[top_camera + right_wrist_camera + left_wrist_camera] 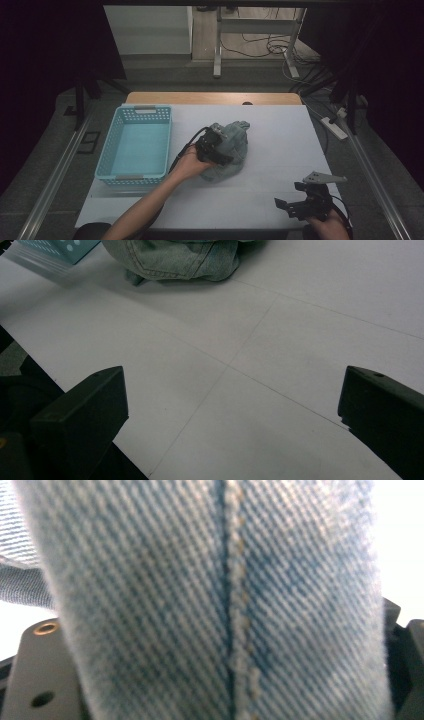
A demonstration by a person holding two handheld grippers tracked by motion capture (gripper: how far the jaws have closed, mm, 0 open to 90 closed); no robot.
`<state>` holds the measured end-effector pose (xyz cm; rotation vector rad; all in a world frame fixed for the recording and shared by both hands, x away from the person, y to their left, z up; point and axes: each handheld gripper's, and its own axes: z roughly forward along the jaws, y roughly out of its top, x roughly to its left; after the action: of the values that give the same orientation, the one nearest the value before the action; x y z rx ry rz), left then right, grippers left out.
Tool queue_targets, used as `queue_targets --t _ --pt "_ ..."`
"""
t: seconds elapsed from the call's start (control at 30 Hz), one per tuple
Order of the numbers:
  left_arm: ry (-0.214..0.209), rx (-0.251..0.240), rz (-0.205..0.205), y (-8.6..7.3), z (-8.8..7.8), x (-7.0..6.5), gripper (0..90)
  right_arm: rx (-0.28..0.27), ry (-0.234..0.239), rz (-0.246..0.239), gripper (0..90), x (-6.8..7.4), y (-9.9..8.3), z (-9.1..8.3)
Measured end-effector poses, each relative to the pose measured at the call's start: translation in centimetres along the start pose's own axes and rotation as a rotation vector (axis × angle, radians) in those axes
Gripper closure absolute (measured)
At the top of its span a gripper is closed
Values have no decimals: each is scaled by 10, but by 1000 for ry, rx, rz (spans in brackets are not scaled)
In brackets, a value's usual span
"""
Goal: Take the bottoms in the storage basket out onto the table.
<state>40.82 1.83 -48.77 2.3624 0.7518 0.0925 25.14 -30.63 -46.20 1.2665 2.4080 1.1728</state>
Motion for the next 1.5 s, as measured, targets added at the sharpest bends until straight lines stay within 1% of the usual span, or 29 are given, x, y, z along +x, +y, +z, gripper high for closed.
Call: queue_targets --t 0.13,0.4,0.47,0.57,0.6,0.7,0.77,0.83,1.0,1.07,1.13,1.3,1.5 --pt "-9 2 8 1 -1 -2 125 0 1 1 0 0 0 0" --pt "-29 -8 18 2 -3 -4 55 -1 2 2 0 0 0 0" --pt "-37 -21 9 2 -4 -4 35 -5 1 2 0 0 0 0" --pt "-48 -29 11 1 -5 -4 19 -7 0 3 0 0 0 0" --pt "-50 -33 5 1 -5 -4 6 -7 -1 4 0 0 0 0" --pt "-63 -41 6 1 -6 -3 0 -4 0 1 0 0 0 -1" --pt "-64 -41 13 0 -7 -3 0 -4 1 1 0 0 0 -1" --pt "-68 -47 10 0 -7 -4 0 -4 1 1 0 0 0 -1" --pt "-63 -48 22 1 -11 -4 0 -5 1 3 0 0 0 -1" --pt "-61 -55 17 1 -12 -5 0 -5 2 3 0 0 0 -1" --pt "-58 -55 22 1 -13 -5 0 -5 2 3 0 0 0 -1" --pt "-57 -59 19 2 -16 -5 0 -5 2 2 0 0 0 -1" --pt "-65 -62 14 2 -19 -5 0 -6 2 2 0 0 0 -1"
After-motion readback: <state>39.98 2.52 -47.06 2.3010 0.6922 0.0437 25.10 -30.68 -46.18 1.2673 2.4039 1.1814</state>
